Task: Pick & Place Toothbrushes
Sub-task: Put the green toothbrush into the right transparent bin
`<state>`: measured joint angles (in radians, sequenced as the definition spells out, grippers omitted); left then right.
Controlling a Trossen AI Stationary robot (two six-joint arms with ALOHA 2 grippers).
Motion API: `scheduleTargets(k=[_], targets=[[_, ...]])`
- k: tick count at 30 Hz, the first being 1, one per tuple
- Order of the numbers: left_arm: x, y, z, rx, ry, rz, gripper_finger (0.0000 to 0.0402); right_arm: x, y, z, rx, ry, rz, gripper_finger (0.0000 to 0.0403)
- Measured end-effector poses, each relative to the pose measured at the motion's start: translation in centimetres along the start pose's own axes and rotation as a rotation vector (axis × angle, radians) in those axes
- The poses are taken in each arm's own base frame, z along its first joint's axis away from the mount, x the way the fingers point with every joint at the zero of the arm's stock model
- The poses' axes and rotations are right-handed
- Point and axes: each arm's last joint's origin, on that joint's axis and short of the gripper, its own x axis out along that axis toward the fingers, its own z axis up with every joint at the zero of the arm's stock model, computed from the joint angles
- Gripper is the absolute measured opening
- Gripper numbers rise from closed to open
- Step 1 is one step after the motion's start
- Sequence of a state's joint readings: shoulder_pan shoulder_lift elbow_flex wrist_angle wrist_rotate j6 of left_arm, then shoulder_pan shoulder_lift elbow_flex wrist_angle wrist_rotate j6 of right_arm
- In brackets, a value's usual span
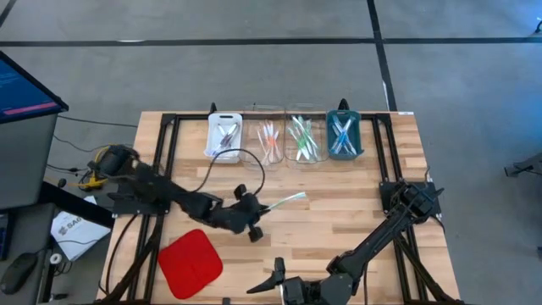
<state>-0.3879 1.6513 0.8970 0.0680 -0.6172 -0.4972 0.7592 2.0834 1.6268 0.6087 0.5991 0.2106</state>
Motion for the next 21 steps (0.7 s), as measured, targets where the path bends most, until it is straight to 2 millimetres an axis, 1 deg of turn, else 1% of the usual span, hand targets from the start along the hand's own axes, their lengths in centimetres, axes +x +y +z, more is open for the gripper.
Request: scheduleTargets(k=[4,7,12,16,19,21], targets=[[-4.6,-0.9,1.7,0.021,-0.127,0.018,0.0016,-0.2,0.3,0.1,0.009,-0.014,0.010,0.0248],[-7.9,-1.1,2.0,0.049,-0.216,0.037,0.0015,-0.2,0.3,0.2,-0.003,-0.021,0.011,0.0248],[-12.6,0.2,2.0,0.017,-0.324,0.028,0.0015,-0.2,0.3,0.2,-0.017,-0.022,0.011,0.0248],[-15.2,1.4,1.5,-0.035,-0.403,-0.058,0.0015,-0.1,0.3,0.2,-0.018,-0.022,0.010,0.0248],[-16.4,2.0,0.7,-0.068,-0.466,-0.145,0.0015,0.1,-0.1,0.3,-0.022,-0.024,0.000,0.0248],[-17.2,2.3,0.4,-0.077,-0.506,-0.233,0.0015,0.4,-0.5,0.4,-0.023,-0.027,-0.009,0.0248]])
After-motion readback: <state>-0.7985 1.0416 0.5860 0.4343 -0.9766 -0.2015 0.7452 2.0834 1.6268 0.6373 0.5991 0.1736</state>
